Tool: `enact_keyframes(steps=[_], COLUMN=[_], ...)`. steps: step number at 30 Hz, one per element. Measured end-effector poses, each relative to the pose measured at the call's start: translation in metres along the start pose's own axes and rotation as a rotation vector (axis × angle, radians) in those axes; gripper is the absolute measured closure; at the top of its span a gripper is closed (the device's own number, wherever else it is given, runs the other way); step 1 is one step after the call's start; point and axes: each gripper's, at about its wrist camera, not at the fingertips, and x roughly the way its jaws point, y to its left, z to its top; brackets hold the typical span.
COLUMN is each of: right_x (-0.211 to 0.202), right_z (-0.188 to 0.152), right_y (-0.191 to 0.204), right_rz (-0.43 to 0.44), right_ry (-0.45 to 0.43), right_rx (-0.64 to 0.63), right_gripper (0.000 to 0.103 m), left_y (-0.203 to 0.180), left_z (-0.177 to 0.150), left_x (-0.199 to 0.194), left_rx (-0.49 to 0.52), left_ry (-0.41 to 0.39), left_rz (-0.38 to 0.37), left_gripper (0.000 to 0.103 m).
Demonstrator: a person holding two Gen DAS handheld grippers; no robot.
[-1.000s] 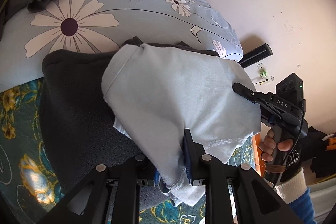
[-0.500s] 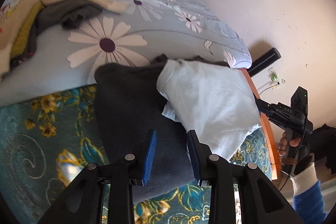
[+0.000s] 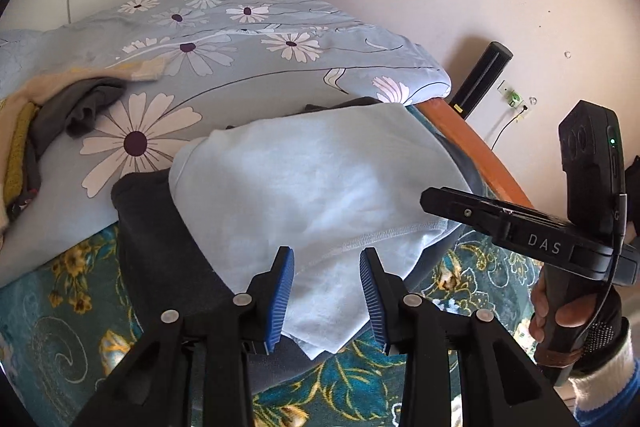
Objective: Fold clothes
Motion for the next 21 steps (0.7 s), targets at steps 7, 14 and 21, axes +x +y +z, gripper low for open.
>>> enact_keyframes(steps=[7,14,21], right_x=[0.002,-0.005,-0.027], right_z=[-0.025,-0.043,-0.064], right_y=[-0.029,-0.048,-0.037], right_rz=[-0.114,-0.106,-0.173], right_ry=[0.015,-0.025,-0.044], right_rx=[-0.005,0.110,0.166], right_gripper=[0.067,0.062,0.060], left_y=[0.004,0.005,-0.002], left_z=[-0.018,-0.022,-0.043], left_x=[0.026,0.013,-0.007], left_rx=[0.031,0.049,0.005], left_ry=[0.058,0.058,0.042], left_rz=[0.043,0.044,-0.007], left_gripper=[0.065,0.064,0.040])
